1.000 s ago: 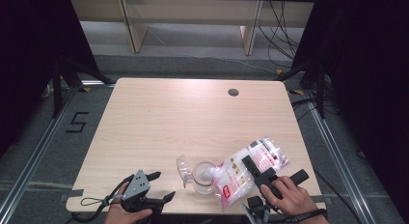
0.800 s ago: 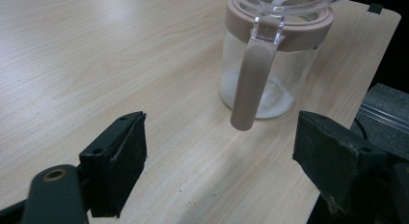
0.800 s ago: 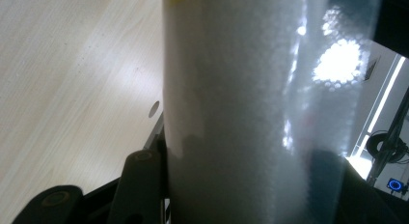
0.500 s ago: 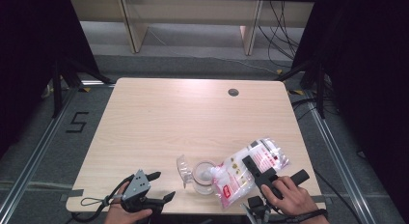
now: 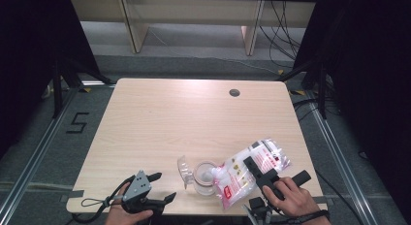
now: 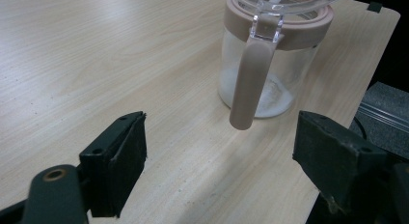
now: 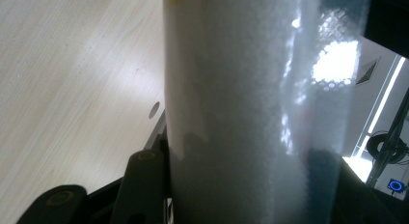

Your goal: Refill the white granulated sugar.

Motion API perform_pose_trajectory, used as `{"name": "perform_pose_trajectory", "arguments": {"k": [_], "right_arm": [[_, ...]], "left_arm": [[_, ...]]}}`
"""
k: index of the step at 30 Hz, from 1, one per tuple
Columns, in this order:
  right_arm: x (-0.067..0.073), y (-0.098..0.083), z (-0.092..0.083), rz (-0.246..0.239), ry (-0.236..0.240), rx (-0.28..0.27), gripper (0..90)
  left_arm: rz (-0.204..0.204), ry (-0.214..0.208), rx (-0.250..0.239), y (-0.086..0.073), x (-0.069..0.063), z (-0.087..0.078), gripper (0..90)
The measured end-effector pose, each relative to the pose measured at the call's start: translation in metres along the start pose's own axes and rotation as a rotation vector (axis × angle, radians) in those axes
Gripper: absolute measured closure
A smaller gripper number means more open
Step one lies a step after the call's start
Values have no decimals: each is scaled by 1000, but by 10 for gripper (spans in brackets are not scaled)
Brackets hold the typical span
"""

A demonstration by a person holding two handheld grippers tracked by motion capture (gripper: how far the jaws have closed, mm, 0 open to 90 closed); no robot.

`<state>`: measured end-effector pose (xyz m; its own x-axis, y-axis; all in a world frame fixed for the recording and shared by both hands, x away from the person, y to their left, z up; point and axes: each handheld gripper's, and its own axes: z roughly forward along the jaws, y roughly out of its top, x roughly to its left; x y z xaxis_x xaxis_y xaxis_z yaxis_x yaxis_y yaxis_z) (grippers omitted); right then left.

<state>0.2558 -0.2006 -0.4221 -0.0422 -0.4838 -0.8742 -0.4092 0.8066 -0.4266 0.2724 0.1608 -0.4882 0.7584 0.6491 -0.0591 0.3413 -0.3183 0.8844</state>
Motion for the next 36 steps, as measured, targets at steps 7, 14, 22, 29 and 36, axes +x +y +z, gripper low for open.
{"name": "perform_pose_trajectory", "arguments": {"k": [7,14,22,29,36], "right_arm": [[3,-1,-2,49,-37,5,595],[2,-1,-1,19,-10,3,597],[2,0,-1,12,7,5,601],[2,0,-1,17,2,8,604],[2,2,-1,5,1,1,606]], "left_arm": [[3,2,1,0,0,0,189],[-1,-4,-7,0,0,0,189],[1,-9,-3,0,1,0,189],[0,-4,-6,0,1,0,189],[0,-4,-7,0,0,0,189]]}}
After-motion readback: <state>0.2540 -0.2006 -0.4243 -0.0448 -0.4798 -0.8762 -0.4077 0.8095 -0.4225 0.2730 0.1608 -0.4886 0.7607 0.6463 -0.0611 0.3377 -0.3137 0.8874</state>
